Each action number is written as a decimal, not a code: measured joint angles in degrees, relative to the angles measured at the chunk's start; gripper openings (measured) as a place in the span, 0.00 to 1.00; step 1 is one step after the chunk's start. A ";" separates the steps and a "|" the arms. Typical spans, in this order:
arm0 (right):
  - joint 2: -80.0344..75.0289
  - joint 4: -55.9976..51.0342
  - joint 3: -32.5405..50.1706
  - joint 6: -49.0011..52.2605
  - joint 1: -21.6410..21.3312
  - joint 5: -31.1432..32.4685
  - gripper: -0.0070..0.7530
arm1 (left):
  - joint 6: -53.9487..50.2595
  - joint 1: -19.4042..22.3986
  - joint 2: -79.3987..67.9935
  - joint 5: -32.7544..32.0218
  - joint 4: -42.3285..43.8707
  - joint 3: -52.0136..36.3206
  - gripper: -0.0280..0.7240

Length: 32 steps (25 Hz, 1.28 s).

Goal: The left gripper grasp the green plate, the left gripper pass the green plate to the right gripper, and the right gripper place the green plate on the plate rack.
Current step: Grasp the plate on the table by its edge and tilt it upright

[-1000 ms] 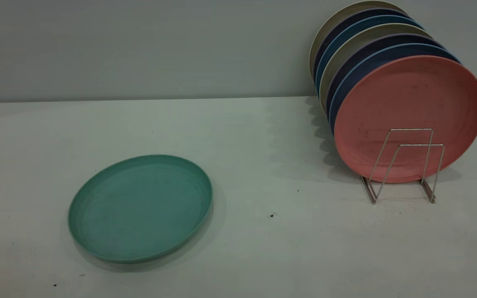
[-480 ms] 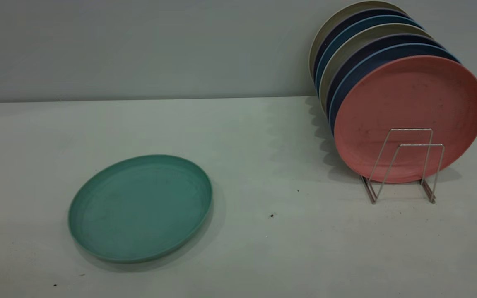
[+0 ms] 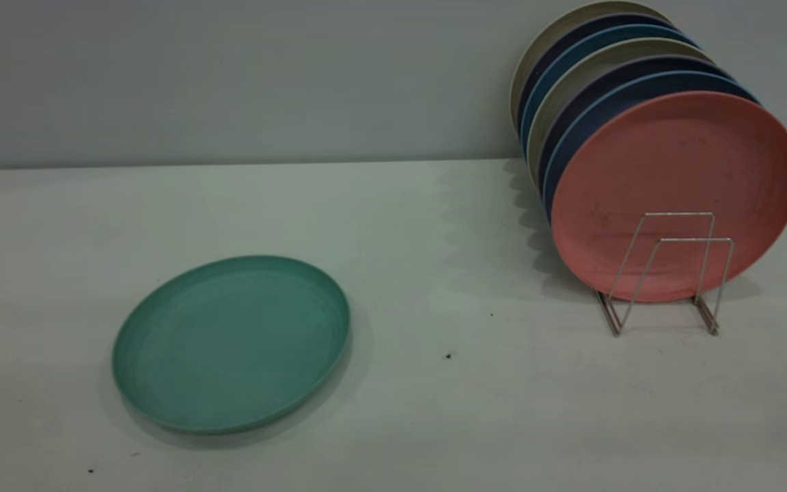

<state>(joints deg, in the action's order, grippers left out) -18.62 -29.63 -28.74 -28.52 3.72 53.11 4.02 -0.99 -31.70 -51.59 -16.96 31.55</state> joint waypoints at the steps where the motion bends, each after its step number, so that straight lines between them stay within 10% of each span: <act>1: -1.68 -1.16 0.00 -1.58 0.00 -0.40 0.49 | 0.59 0.00 -1.81 1.55 -1.66 0.00 0.60; 9: -11.71 -11.64 0.00 -13.48 0.00 -6.10 0.49 | 7.77 0.00 -15.69 13.54 -18.41 0.00 0.60; 21: -30.13 -16.57 -2.00 -20.63 0.00 -13.18 0.49 | 14.01 0.00 -44.01 32.81 -21.65 0.74 0.60; 32: -48.42 -20.38 -11.47 -23.81 0.00 -14.96 0.49 | 17.38 2.04 -65.07 32.47 -24.90 10.49 0.60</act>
<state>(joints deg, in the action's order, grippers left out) -67.04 -50.00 -40.20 -52.32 3.72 38.16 21.40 1.05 -96.77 -19.12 -41.86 42.04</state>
